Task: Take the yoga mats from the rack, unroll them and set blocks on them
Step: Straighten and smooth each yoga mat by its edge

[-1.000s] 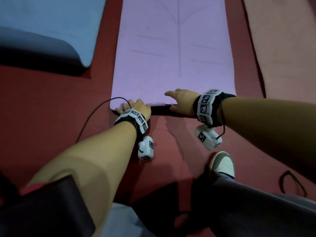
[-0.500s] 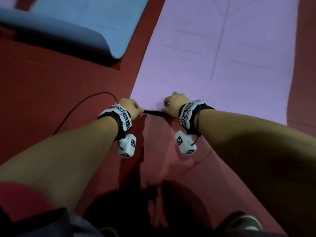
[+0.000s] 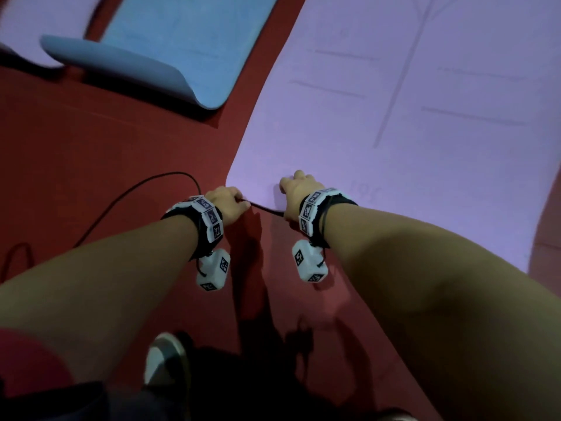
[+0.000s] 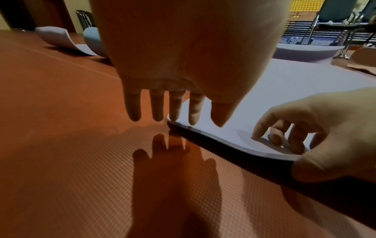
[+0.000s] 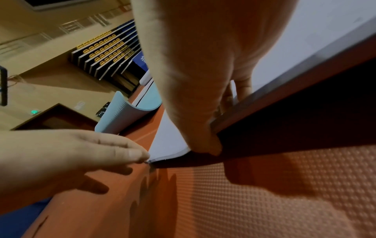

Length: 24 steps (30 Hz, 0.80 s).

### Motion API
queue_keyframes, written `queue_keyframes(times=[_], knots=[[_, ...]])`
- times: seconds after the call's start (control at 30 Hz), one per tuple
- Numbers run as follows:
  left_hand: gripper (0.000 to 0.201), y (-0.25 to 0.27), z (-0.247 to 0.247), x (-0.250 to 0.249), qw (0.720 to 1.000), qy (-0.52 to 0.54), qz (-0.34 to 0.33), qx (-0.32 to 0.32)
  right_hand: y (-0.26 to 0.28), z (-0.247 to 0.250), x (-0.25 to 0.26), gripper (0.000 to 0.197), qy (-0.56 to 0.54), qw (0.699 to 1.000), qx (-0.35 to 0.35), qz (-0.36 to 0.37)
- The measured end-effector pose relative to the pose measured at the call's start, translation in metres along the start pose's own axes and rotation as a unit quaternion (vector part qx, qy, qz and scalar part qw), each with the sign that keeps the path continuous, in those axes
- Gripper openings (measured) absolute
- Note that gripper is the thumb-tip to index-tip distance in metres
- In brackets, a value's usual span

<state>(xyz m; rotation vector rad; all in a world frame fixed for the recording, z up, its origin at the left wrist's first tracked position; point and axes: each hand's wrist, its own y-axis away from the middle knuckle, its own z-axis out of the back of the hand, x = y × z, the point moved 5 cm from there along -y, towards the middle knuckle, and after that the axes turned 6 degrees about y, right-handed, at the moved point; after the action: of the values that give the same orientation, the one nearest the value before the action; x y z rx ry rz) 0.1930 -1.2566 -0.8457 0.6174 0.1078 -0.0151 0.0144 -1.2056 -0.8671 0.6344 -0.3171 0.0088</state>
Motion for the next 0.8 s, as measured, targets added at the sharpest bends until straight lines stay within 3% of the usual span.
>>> queue_keyframes(times=[0.1, 0.23, 0.37, 0.47, 0.53, 0.63, 0.8], knots=[[0.045, -0.01, -0.001, 0.004, 0.999, 0.037, 0.01, -0.029, -0.005, -0.002, 0.0, 0.049, -0.017, 1.0, -0.008, -0.004], [0.031, -0.022, -0.004, 0.006, 0.993, 0.09, 0.009, -0.078, -0.015, -0.001, -0.008, 0.037, -0.057, 0.998, -0.017, -0.002], [0.026, -0.033, -0.004, 0.007, 0.986, 0.146, 0.025, -0.073, -0.007, 0.01, -0.015, 0.03, -0.078, 0.997, -0.008, -0.028], [0.014, -0.033, -0.002, 0.006, 0.969, 0.235, 0.044, -0.056, 0.001, 0.014, -0.011, 0.027, -0.033, 0.999, -0.006, -0.034], [0.023, -0.035, -0.003, 0.006, 0.95, 0.299, 0.075, -0.047, 0.007, 0.016, -0.009, 0.024, -0.024, 0.998, -0.038, -0.032], [0.054, -0.04, -0.004, 0.003, 0.903, 0.409, 0.126, -0.027, 0.016, 0.026, -0.006, 0.017, 0.011, 0.993, -0.113, -0.023], [0.063, -0.045, -0.009, -0.018, 0.82, 0.556, 0.128, 0.056, 0.033, 0.044, -0.001, 0.011, 0.088, 0.976, -0.197, -0.006]])
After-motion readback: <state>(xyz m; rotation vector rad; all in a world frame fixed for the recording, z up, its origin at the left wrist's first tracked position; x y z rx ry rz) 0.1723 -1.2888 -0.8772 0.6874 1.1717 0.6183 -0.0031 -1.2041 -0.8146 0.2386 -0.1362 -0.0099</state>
